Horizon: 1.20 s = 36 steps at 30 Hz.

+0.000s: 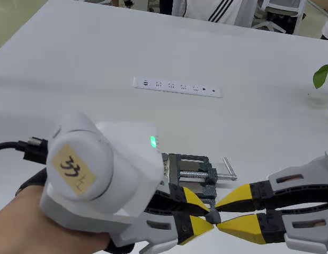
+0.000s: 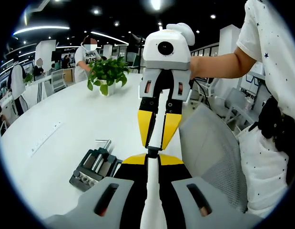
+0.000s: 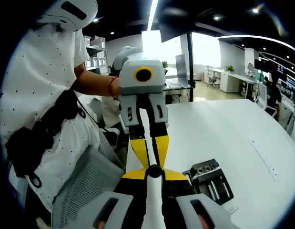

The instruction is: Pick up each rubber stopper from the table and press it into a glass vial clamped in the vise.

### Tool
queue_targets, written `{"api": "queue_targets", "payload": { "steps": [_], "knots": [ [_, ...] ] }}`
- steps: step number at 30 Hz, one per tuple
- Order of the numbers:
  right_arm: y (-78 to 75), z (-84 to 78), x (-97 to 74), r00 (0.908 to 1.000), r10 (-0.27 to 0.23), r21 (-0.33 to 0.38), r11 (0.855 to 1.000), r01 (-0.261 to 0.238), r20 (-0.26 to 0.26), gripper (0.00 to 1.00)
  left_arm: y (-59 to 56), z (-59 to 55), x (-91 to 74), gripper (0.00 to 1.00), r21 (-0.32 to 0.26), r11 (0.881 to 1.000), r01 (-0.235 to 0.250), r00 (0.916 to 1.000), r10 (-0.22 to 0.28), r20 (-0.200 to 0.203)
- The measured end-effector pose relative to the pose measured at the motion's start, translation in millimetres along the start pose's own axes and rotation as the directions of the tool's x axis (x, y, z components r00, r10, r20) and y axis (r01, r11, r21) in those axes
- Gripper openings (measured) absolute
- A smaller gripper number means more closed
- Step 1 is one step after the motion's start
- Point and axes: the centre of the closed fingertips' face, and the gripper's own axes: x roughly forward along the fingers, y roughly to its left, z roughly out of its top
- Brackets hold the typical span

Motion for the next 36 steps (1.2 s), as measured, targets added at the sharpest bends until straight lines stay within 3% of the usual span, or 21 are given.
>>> {"api": "queue_targets", "payload": {
  "steps": [13,21,31,36],
  "knots": [
    [-6.0,0.3,7.3,0.9999,0.004,0.017,1.000,-0.004,-0.015,0.05,5.6,-8.8,-3.8,0.06,-0.015,0.999,-0.030,0.9994,0.031,0.014],
    [-24.8,6.8,6.1,0.9991,-0.036,0.033,0.999,0.037,-0.023,0.05,17.9,-23.6,-13.5,0.16,-0.055,0.995,-0.088,0.9956,0.090,0.025],
    [-55.4,12.2,21.4,0.9913,-0.095,0.036,0.994,0.099,-0.091,0.05,46.9,-44.1,-34.6,0.34,-0.083,0.975,-0.206,0.9757,0.211,0.059],
    [-79.3,14.3,33.0,0.9827,-0.120,0.042,0.991,0.127,-0.141,0.05,61.9,-52.9,-47.7,0.45,-0.110,0.959,-0.261,0.9593,0.271,0.081]
  ]
}}
